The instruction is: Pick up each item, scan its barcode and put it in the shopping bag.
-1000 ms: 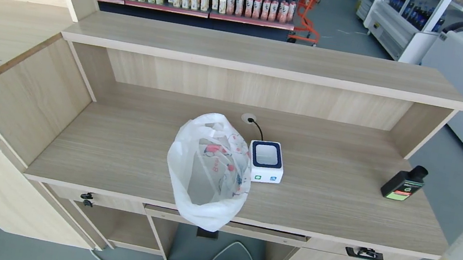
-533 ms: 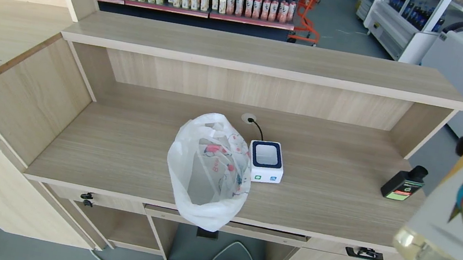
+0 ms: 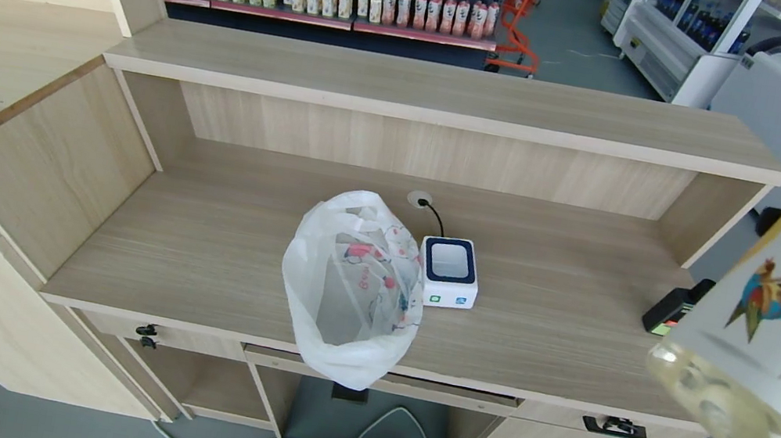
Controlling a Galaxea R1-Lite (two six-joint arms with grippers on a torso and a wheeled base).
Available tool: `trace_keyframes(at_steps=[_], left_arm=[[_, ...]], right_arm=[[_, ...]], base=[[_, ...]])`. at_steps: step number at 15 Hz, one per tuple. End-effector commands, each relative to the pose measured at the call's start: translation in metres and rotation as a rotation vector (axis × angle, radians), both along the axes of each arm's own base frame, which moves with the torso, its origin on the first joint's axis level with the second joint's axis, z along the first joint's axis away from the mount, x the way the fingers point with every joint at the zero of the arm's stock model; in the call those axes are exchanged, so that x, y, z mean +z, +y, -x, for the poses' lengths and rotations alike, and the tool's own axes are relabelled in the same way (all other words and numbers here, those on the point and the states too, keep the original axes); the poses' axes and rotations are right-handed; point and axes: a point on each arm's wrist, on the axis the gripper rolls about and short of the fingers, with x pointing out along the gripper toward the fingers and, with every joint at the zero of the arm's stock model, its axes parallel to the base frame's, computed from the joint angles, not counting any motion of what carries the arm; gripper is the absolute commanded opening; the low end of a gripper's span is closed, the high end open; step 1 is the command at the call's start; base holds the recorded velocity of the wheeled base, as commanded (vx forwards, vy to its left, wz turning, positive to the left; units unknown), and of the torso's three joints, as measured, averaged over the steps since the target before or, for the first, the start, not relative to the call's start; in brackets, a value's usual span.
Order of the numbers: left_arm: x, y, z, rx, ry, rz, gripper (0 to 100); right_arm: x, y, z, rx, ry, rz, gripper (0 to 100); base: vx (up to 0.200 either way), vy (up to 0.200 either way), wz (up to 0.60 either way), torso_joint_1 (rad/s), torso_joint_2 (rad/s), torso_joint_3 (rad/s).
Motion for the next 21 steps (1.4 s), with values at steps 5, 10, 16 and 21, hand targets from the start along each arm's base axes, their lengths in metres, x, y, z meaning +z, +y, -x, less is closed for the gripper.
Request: trace_keyframes(at_steps=[5,10,16,21], left_arm=[[0.000,0.000,0.000,0.000,0.001,0.000,100],[0.000,0.000,0.000,0.000,0.001,0.000,100],[0.000,0.000,0.000,0.000,0.001,0.000,100],[0.000,0.000,0.000,0.000,0.001,0.000,100]], right_arm=[[-0.034,-0.027,-0.099,-0.529,-0.366,0.178,0],[-0.070,-0.029,-0.194,-0.560,-0.833,0.301,0],[-0.126,-0.007,-0.256,-0.330,-1.249,0.361,0],[-0.158,-0.002,-0.294,-0.305,-1.332,0.332,0]], base=[[0.000,0.000,0.00,0.000,0.00,0.000],[0.000,0.000,0.00,0.000,0.00,0.000],[0.000,0.000,0.00,0.000,0.00,0.000],[0.000,0.000,0.00,0.000,0.00,0.000]])
